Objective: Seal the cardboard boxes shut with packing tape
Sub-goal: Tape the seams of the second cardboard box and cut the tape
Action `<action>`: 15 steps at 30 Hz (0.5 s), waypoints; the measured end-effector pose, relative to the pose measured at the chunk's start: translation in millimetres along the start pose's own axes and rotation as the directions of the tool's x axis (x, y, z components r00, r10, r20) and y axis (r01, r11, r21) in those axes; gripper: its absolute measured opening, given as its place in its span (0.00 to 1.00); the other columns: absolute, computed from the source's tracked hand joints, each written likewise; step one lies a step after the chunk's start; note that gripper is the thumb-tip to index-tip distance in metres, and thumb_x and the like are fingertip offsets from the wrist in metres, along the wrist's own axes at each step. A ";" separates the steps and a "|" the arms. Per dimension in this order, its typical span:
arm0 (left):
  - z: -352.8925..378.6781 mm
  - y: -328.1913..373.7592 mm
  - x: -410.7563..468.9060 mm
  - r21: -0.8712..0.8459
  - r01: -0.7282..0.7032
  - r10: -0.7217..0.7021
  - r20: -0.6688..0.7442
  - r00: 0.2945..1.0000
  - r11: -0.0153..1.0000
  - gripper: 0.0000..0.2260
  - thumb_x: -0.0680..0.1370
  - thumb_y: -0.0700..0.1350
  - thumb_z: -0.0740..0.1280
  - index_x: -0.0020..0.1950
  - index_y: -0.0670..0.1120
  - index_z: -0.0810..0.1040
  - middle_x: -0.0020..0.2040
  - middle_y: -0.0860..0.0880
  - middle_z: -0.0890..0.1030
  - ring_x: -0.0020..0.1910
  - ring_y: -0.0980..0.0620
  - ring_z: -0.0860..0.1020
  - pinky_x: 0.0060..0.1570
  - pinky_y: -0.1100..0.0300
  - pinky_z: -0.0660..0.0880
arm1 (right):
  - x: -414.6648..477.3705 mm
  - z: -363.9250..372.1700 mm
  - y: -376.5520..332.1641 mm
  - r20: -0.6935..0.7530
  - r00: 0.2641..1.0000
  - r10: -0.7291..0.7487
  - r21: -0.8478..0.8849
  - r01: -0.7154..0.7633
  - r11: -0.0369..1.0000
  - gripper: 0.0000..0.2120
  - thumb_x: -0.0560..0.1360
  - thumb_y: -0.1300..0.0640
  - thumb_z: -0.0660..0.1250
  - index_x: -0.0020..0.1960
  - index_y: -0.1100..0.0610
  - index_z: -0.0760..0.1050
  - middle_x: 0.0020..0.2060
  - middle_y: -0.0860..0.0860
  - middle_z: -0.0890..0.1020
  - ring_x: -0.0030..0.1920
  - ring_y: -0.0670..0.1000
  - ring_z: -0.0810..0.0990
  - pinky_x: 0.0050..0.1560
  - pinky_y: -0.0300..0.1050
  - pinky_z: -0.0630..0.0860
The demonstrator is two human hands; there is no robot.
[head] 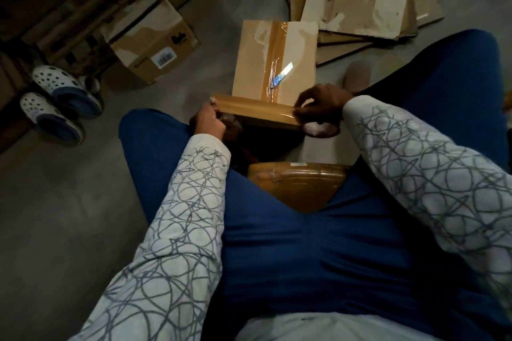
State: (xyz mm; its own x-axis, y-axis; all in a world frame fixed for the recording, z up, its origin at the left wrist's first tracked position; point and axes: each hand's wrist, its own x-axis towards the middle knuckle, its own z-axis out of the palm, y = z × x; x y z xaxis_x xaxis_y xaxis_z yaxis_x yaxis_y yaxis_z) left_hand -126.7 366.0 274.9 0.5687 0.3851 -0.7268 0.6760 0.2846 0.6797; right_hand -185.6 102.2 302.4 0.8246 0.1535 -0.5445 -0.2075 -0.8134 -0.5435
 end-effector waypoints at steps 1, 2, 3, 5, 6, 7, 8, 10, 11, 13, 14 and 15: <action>0.4 2.3 1.7 0.022 0.023 -0.023 -0.024 0.999 0.999 0.03 0.78 0.38 0.65 0.47 0.45 0.75 0.48 0.46 0.76 0.44 0.50 0.75 0.41 0.59 0.75 | -0.6 0.2 6.7 -0.013 0.999 0.030 0.035 -0.029 0.999 0.14 0.77 0.42 0.69 0.57 0.50 0.82 0.48 0.50 0.82 0.44 0.49 0.80 0.49 0.46 0.75; 4.9 2.1 1.3 0.011 0.029 -0.029 -0.026 0.999 1.000 0.03 0.78 0.38 0.66 0.45 0.45 0.76 0.48 0.46 0.77 0.45 0.50 0.76 0.43 0.57 0.75 | 0.1 -0.8 11.7 -0.036 0.998 0.050 0.068 -0.047 0.997 0.15 0.76 0.41 0.70 0.55 0.50 0.82 0.47 0.50 0.81 0.45 0.49 0.79 0.49 0.45 0.74; 7.4 1.9 1.9 -0.019 0.002 -0.002 -0.033 0.999 1.000 0.04 0.77 0.37 0.67 0.45 0.45 0.76 0.47 0.46 0.77 0.45 0.50 0.76 0.43 0.58 0.75 | 1.7 -1.6 15.0 -0.065 0.996 0.062 0.083 -0.056 0.995 0.16 0.75 0.40 0.70 0.55 0.50 0.82 0.47 0.49 0.79 0.47 0.50 0.78 0.50 0.44 0.73; 16.4 -2.8 5.6 -0.036 -0.012 0.010 -0.061 0.998 0.999 0.04 0.77 0.37 0.68 0.49 0.44 0.79 0.45 0.48 0.78 0.44 0.50 0.77 0.36 0.60 0.76 | 3.3 -2.3 20.0 -0.109 0.991 0.080 0.065 -0.073 0.995 0.18 0.75 0.38 0.70 0.56 0.50 0.83 0.48 0.49 0.79 0.50 0.50 0.77 0.51 0.44 0.72; 16.5 -5.3 3.8 -0.013 0.004 -0.004 -0.064 0.998 1.000 0.05 0.77 0.38 0.68 0.52 0.44 0.79 0.44 0.49 0.78 0.45 0.51 0.77 0.35 0.61 0.75 | 3.3 -0.4 23.2 -0.120 0.988 0.099 0.048 -0.094 0.994 0.19 0.75 0.37 0.70 0.57 0.50 0.83 0.49 0.49 0.80 0.50 0.50 0.78 0.52 0.45 0.74; 19.3 -9.1 6.7 0.011 -0.002 0.003 -0.062 0.998 1.000 0.05 0.77 0.38 0.68 0.52 0.44 0.79 0.45 0.49 0.78 0.47 0.51 0.77 0.36 0.61 0.75 | 3.1 2.0 26.8 -0.126 0.984 0.124 0.030 -0.121 0.992 0.20 0.74 0.36 0.69 0.57 0.49 0.83 0.50 0.50 0.81 0.52 0.51 0.79 0.53 0.46 0.76; 20.2 -12.6 7.0 0.058 -0.025 0.029 -0.073 0.997 0.998 0.04 0.78 0.38 0.68 0.49 0.46 0.79 0.47 0.48 0.78 0.50 0.50 0.77 0.40 0.61 0.75 | 3.7 4.9 30.2 -0.130 0.980 0.148 0.016 -0.148 0.989 0.20 0.74 0.35 0.70 0.57 0.48 0.83 0.52 0.51 0.82 0.53 0.53 0.80 0.54 0.47 0.77; 22.8 -21.3 9.2 0.042 -0.047 0.049 -0.064 0.997 0.998 0.07 0.79 0.36 0.66 0.51 0.48 0.76 0.56 0.45 0.77 0.59 0.45 0.76 0.52 0.58 0.73 | 8.1 8.7 34.9 -0.149 0.970 0.194 0.009 -0.195 0.981 0.20 0.73 0.35 0.70 0.57 0.48 0.83 0.55 0.53 0.83 0.56 0.55 0.80 0.56 0.49 0.78; 21.1 -25.9 14.2 -0.043 -0.037 0.034 -0.063 0.997 0.998 0.10 0.79 0.37 0.65 0.59 0.48 0.76 0.60 0.44 0.75 0.62 0.46 0.75 0.57 0.59 0.73 | 11.0 9.4 35.7 -0.166 0.961 0.219 0.018 -0.219 0.976 0.20 0.73 0.35 0.71 0.56 0.48 0.83 0.56 0.53 0.83 0.57 0.56 0.80 0.57 0.50 0.78; 20.9 -36.6 31.1 -0.005 -0.035 0.034 -0.039 0.999 0.999 0.13 0.77 0.38 0.68 0.60 0.48 0.76 0.59 0.45 0.76 0.56 0.52 0.75 0.50 0.74 0.68 | 17.0 11.0 36.7 -0.203 0.942 0.267 0.048 -0.263 0.964 0.22 0.71 0.35 0.72 0.56 0.49 0.83 0.57 0.53 0.82 0.57 0.55 0.80 0.57 0.49 0.79; 16.9 -42.8 50.2 0.052 0.009 -0.008 -0.019 1.000 0.999 0.09 0.76 0.38 0.68 0.54 0.48 0.78 0.56 0.46 0.78 0.48 0.55 0.73 0.40 0.72 0.65 | 19.9 12.3 37.3 -0.215 0.933 0.288 0.068 -0.279 0.958 0.23 0.70 0.35 0.73 0.56 0.50 0.82 0.58 0.53 0.82 0.57 0.55 0.80 0.57 0.49 0.79; 16.2 -52.1 68.6 0.186 -0.005 -0.001 0.036 0.999 0.983 0.07 0.75 0.37 0.68 0.51 0.47 0.78 0.52 0.48 0.79 0.41 0.60 0.70 0.42 0.66 0.63 | 22.3 13.6 37.7 -0.224 0.924 0.309 0.087 -0.297 0.951 0.24 0.70 0.36 0.74 0.57 0.51 0.82 0.58 0.54 0.82 0.57 0.55 0.80 0.56 0.49 0.79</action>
State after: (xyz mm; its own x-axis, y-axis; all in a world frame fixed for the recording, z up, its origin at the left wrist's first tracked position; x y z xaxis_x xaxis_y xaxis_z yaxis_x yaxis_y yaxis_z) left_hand -115.3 363.5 188.1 0.5844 0.3527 -0.7308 0.7481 0.1145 0.6536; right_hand -182.2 82.6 261.1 0.8160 -0.2352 -0.5280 -0.4878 -0.7702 -0.4109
